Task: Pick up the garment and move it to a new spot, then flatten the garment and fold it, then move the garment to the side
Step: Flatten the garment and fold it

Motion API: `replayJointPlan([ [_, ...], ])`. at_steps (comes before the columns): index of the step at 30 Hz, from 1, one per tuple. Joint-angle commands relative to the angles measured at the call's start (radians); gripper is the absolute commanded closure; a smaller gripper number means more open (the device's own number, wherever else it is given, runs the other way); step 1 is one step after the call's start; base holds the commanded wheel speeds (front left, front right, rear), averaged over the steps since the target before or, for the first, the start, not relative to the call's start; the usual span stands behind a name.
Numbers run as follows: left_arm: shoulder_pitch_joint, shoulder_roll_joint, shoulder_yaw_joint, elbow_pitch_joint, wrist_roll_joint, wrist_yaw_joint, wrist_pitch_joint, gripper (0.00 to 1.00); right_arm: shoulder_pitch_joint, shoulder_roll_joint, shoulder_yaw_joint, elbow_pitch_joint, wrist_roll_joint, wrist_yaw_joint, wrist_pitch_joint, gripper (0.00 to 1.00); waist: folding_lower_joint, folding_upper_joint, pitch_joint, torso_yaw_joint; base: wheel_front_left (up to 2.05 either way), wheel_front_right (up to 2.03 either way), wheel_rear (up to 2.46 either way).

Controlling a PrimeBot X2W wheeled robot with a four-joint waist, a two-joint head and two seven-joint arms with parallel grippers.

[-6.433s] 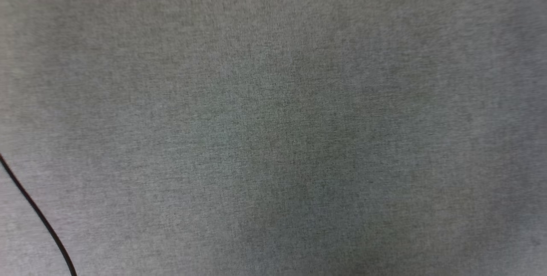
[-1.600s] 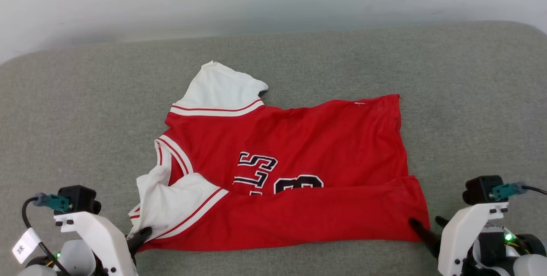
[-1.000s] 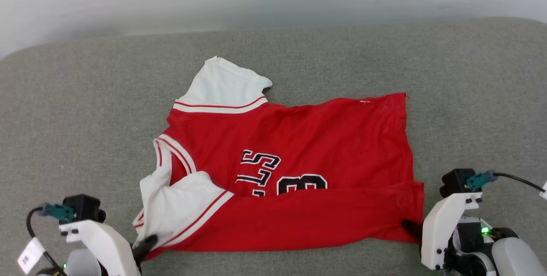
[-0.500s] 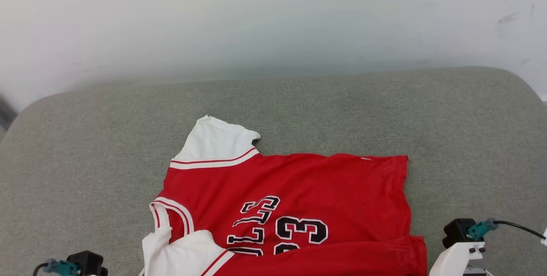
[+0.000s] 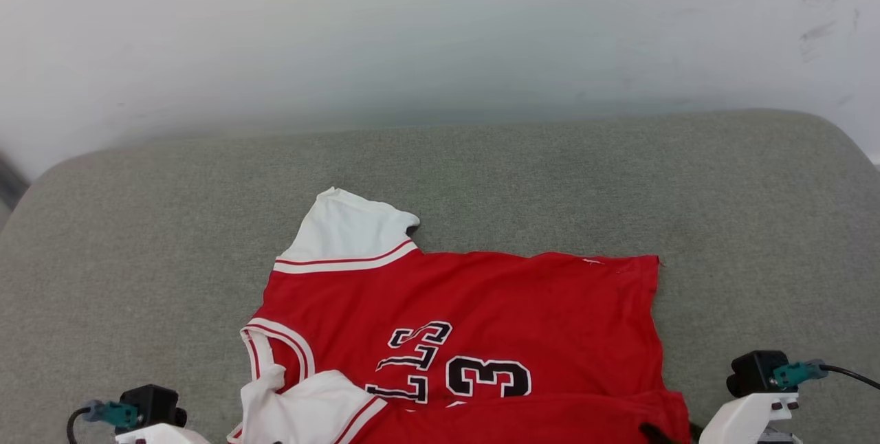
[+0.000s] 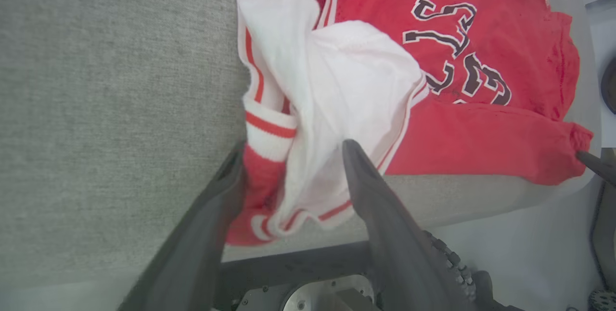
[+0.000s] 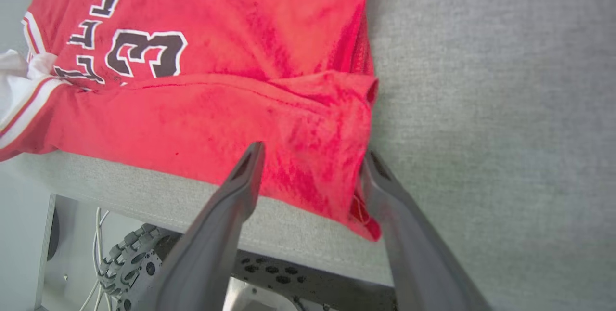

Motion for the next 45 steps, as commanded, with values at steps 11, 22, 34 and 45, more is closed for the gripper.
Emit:
replayJointPlan([
  [11, -0.144, -0.014, 0.027, 0.032, 0.137, -0.015, -0.168, 0.00, -0.076, -0.003, 0.028, -0.077, -0.089, 0.000, -0.397, 0.00, 0.0000, -0.0001, 0.027, -0.041, 0.00, 0.00, 0.00],
  [22, -0.419, -0.080, 0.045, 0.082, 0.306, -0.025, -0.402, 0.00, -0.206, 0.037, 0.039, -0.152, -0.182, 0.000, -0.595, 0.00, 0.0000, -0.0001, 0.197, -0.103, 0.00, 0.00, 0.00],
  [34, -0.771, -0.006, 0.031, 0.301, 0.294, -0.143, -0.244, 0.00, -0.316, 0.084, 0.036, -0.210, -0.222, 0.000, -0.637, 0.00, 0.0000, -0.0001, 0.401, -0.201, 0.00, 0.00, 0.00],
  [45, -0.969, 0.109, -0.044, 0.442, 0.225, -0.178, 0.214, 0.00, -0.319, 0.114, 0.037, -0.168, -0.208, 0.000, -0.658, 0.00, 0.0000, -0.0001, 0.468, -0.247, 0.00, 0.00, 0.00],
])
